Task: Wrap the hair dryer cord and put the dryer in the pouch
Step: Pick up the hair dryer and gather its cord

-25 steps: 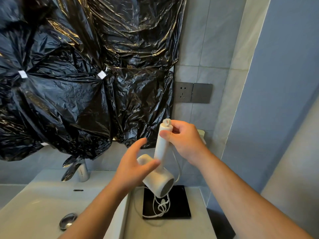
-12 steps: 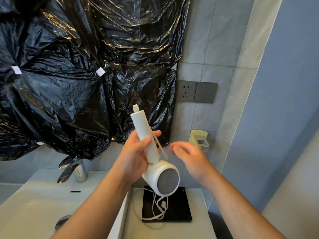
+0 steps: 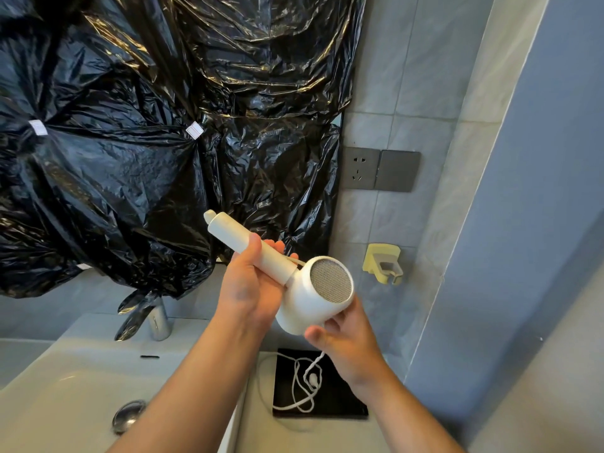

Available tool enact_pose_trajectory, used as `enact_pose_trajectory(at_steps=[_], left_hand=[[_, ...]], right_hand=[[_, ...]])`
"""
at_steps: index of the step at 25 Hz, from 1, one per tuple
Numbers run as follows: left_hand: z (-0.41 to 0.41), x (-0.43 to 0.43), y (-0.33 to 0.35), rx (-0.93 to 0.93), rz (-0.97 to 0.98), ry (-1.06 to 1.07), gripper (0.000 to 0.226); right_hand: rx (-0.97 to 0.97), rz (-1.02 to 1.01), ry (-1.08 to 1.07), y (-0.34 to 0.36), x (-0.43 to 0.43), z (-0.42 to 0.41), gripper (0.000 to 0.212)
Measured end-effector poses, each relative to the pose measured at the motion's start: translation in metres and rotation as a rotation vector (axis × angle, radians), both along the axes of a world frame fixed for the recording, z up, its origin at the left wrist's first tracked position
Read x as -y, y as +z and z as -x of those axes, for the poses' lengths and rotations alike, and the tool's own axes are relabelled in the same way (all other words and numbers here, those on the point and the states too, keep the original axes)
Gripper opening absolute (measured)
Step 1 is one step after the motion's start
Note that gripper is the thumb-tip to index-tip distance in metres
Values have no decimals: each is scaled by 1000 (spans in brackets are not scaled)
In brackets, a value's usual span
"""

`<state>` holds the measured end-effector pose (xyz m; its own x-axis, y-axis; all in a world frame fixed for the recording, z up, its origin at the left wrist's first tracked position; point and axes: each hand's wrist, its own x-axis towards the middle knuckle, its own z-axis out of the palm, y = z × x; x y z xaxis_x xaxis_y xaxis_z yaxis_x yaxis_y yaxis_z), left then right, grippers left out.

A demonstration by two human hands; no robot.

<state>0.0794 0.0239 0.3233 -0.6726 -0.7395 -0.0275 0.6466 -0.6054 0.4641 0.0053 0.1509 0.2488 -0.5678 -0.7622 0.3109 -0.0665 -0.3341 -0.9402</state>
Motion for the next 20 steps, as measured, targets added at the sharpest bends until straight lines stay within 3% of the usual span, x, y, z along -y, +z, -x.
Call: enact_pose_trajectory(at_steps=[4, 7, 9, 10, 12, 13, 14, 16, 18, 20], left_hand=[[4, -14, -7, 33, 69, -35, 26], [-13, -9, -1, 234, 290, -136, 23], [-33, -5, 5, 607, 685, -254, 25], [-41, -3, 9, 796, 964, -215, 25], [-46, 4, 14, 928, 1639, 185, 27], [-43, 8, 20, 906, 1989, 409, 37], [-38, 12, 26, 907, 2269, 490, 55], [-26, 22, 36, 1105, 2489, 271, 80], [-15, 26, 38, 1306, 2502, 66, 66], [-7, 29, 34, 1351, 2494, -69, 47]], right_hand=[[-49, 132, -212, 9, 2, 8, 62], [-94, 74, -338, 16, -6, 23, 59], [-178, 9, -433, 20, -14, 35, 66], [-216, -23, -463, 23, -17, 40, 67], [-289, -86, -466, 29, -22, 43, 67], [-319, -112, -452, 31, -23, 43, 68], [-344, -128, -441, 31, -24, 43, 69], [-376, -129, -427, 32, -23, 40, 70], [-409, -139, -416, 35, -23, 40, 70], [-465, -160, -410, 37, -24, 41, 69]])
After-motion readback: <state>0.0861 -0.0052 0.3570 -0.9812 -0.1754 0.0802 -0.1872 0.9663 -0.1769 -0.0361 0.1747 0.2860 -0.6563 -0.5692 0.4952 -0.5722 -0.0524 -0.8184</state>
